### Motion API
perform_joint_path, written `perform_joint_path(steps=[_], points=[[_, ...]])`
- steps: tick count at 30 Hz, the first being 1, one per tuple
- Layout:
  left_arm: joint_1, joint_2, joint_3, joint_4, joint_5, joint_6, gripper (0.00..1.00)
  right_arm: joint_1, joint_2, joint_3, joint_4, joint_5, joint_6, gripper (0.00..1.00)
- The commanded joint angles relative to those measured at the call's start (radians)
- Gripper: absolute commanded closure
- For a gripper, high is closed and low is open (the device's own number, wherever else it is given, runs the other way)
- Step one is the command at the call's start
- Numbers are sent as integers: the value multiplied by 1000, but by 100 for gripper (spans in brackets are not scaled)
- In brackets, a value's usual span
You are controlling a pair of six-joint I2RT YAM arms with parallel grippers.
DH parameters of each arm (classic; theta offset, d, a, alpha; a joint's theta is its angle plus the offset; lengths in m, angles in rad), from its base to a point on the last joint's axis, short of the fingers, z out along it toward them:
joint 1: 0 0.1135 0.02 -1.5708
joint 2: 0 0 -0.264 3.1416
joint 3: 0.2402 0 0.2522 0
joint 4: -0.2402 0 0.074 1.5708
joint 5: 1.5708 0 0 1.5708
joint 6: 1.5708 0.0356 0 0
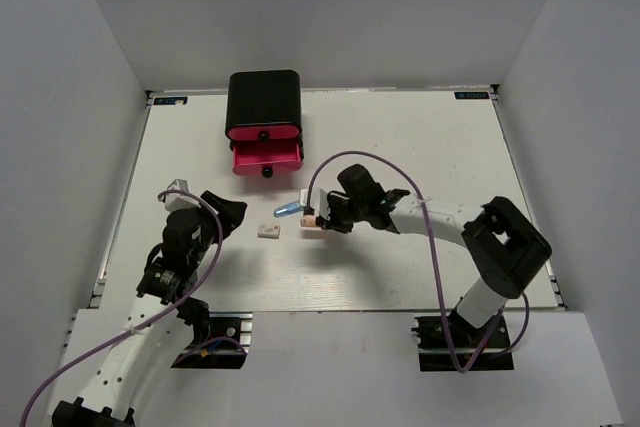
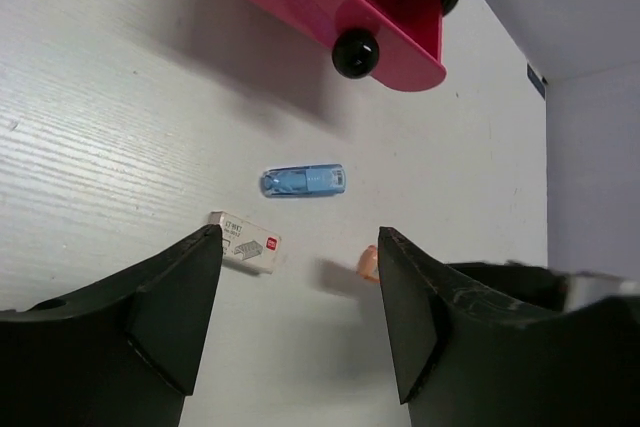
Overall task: Sort the stationery into containers
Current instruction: Pick up the stationery from the center of the board, then place the stationery in the drawer.
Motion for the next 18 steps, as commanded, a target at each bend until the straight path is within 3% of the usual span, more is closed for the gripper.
perform_joint_path(steps=[1, 8, 18], points=[[4, 31, -8, 73, 82, 116, 27, -14, -93, 94, 16, -63, -122, 96], [4, 163, 32, 113, 200, 252, 29, -42, 0, 323, 74, -60, -211, 98], [4, 143, 23, 124, 212, 262, 29, -46, 278, 669, 57, 3, -248, 96]])
